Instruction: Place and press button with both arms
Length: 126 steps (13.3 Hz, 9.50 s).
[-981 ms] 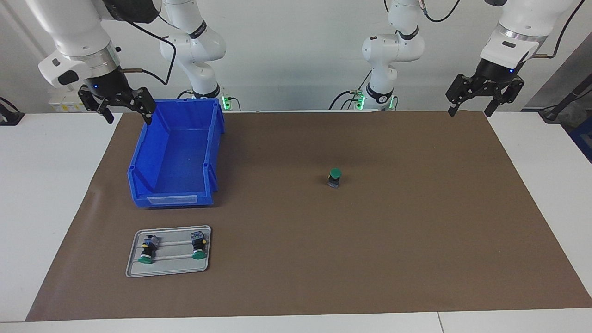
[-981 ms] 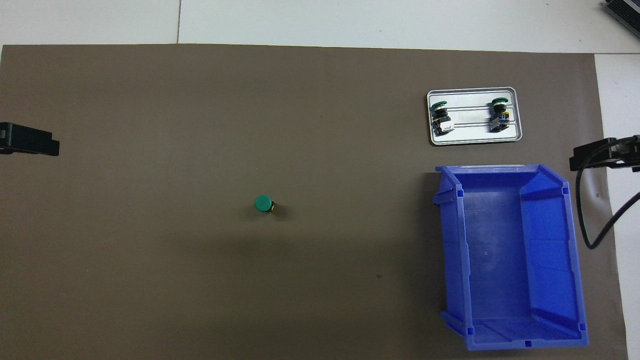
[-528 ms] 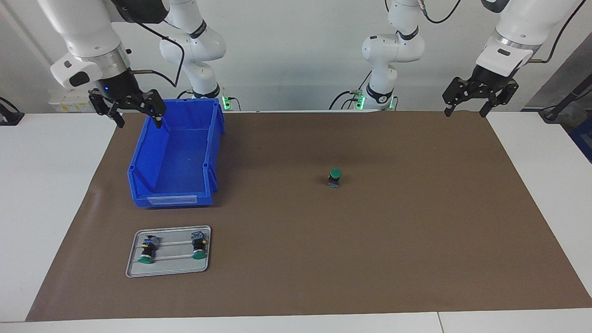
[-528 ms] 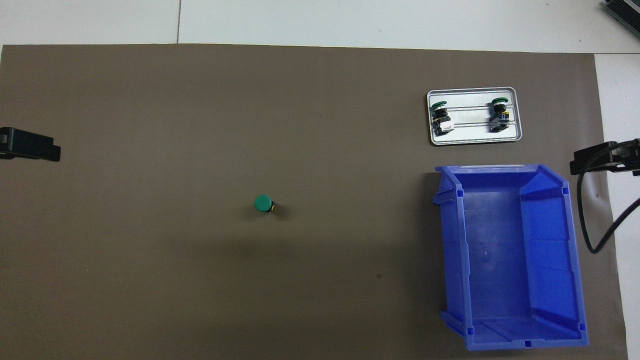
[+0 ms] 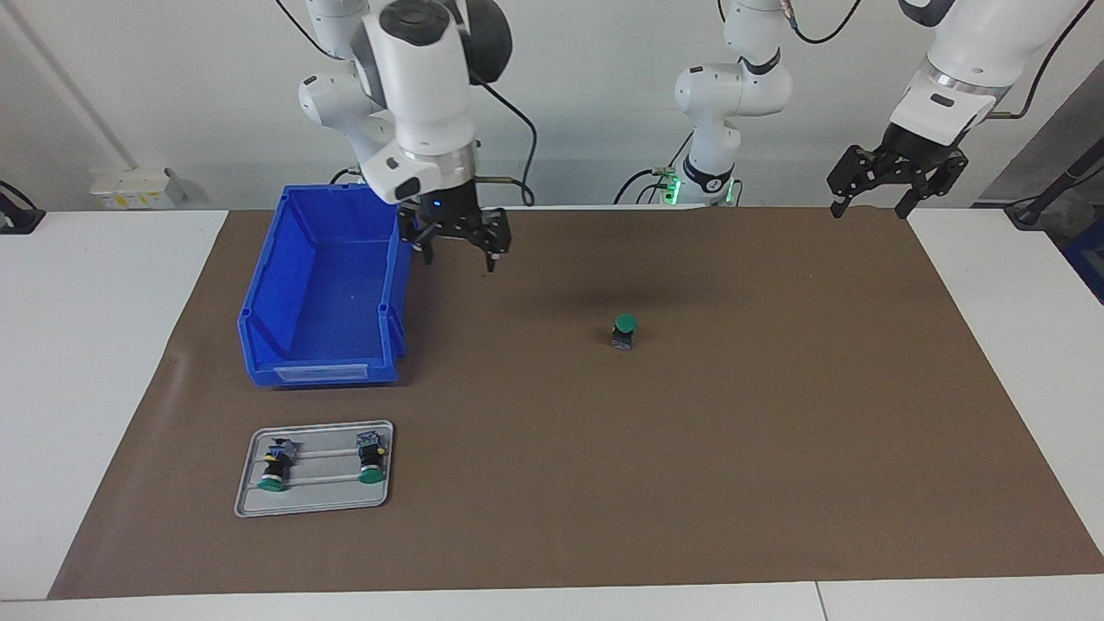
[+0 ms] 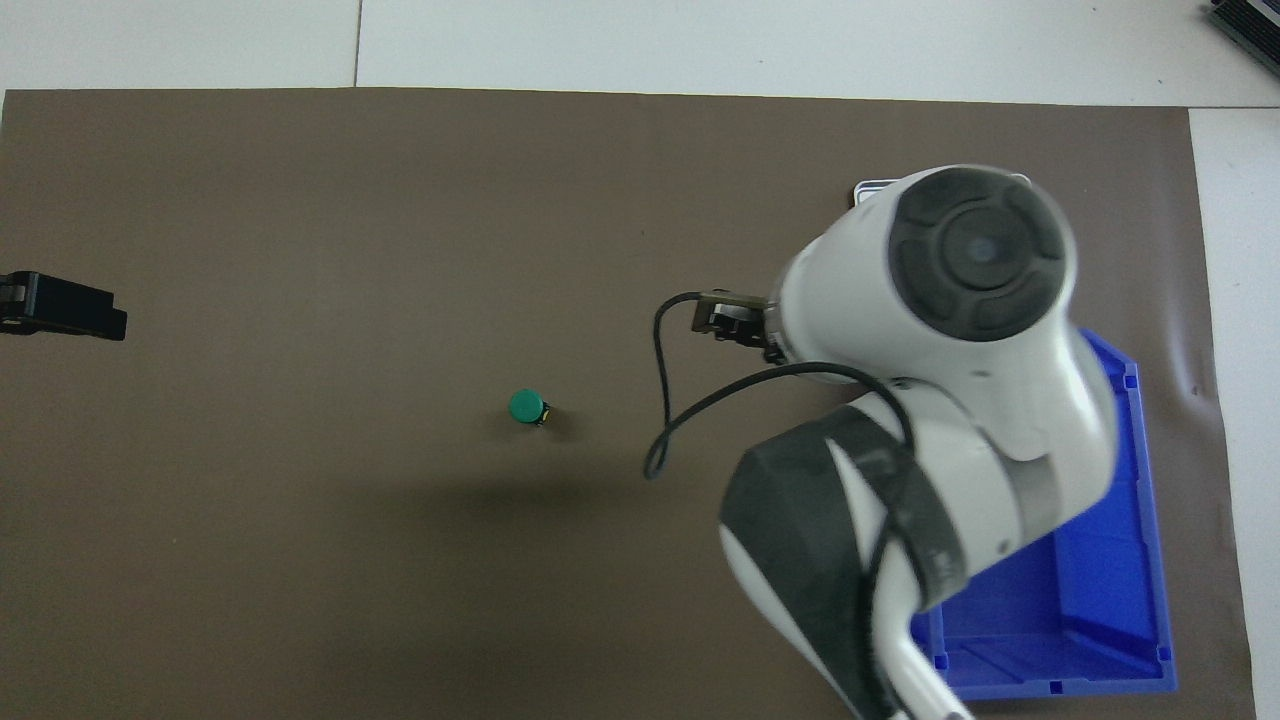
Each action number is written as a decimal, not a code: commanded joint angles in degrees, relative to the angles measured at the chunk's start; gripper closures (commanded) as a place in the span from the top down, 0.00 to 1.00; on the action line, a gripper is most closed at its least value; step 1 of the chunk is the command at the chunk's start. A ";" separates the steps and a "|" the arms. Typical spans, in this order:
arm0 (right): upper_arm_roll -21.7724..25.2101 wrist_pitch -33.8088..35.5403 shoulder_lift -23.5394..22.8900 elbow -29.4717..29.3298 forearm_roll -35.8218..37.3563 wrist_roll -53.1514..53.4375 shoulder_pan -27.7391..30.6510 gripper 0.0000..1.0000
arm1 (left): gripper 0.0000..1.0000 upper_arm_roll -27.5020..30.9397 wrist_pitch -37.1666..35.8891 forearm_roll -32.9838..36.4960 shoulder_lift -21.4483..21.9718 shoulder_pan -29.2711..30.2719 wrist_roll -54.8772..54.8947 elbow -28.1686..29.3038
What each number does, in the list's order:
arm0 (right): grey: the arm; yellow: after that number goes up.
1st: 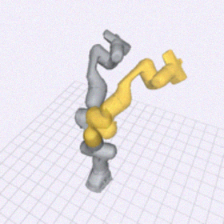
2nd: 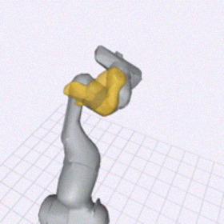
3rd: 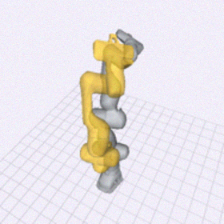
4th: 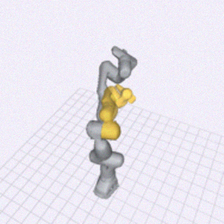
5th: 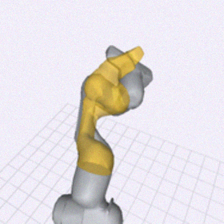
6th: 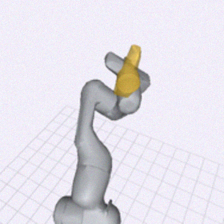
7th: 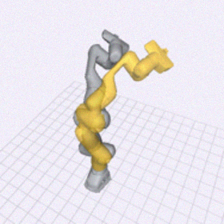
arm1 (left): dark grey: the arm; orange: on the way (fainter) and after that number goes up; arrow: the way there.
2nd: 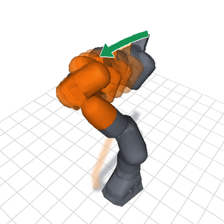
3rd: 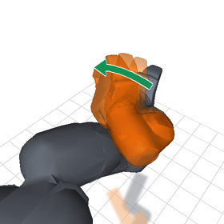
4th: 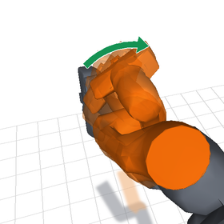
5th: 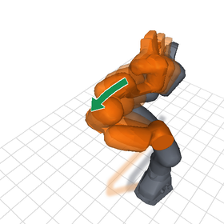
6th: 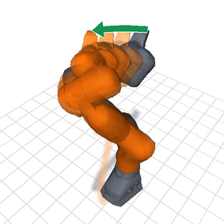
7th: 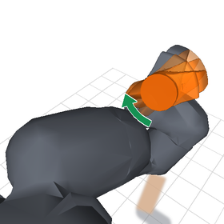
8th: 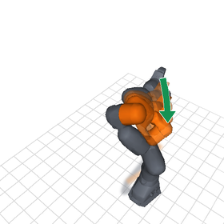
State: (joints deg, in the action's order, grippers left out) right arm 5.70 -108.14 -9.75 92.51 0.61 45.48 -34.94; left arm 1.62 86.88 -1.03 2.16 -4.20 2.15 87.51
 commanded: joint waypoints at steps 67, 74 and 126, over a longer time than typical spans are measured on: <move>0.63 -41.72 14.50 50.66 -2.20 -50.84 29.40 0.00 | 1.00 0.58 -0.31 0.42 1.53 -0.54 0.49 1.70; 0.54 -33.59 14.76 42.62 -2.20 -50.31 29.32 1.00 | 1.00 0.58 -0.31 0.42 1.53 -0.54 0.49 1.70; 0.54 22.53 12.03 -3.39 1.79 -44.07 29.40 1.00 | 1.00 0.58 -0.31 0.42 1.53 -0.54 0.49 1.70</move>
State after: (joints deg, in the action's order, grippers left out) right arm 6.34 -84.54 1.19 87.50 4.78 0.97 -5.78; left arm 1.62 86.87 -1.03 2.20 -4.20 2.15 87.64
